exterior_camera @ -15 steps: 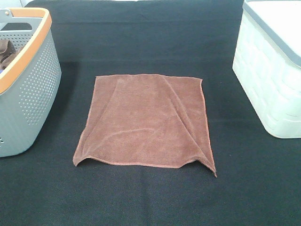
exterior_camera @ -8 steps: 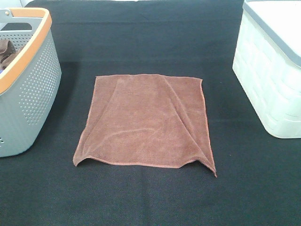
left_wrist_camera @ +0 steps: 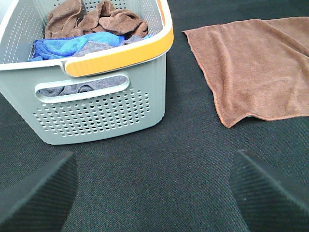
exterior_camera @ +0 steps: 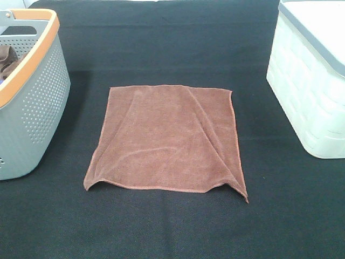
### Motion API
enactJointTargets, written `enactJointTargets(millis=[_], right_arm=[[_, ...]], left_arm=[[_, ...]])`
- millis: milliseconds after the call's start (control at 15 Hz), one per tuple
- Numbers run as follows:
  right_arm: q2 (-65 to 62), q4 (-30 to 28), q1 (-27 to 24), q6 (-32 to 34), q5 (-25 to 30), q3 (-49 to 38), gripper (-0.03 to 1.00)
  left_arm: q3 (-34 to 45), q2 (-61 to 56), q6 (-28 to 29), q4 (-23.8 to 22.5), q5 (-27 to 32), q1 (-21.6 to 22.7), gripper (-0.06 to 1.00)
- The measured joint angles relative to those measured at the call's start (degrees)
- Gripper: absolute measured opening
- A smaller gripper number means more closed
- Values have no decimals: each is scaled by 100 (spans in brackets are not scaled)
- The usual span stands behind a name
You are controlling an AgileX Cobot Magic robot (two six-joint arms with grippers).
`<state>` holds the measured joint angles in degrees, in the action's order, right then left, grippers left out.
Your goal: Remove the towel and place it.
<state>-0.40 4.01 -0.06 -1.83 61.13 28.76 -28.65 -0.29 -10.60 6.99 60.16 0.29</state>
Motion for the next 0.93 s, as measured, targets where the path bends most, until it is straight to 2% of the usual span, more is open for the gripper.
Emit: enactJointTargets(millis=[200,933], right_arm=[[0,0,218,0,0,0,64],[0,0,218,0,0,0,64]], left_arm=[[0,0,0,0,0,0,82],[0,0,-11,0,0,0,82]])
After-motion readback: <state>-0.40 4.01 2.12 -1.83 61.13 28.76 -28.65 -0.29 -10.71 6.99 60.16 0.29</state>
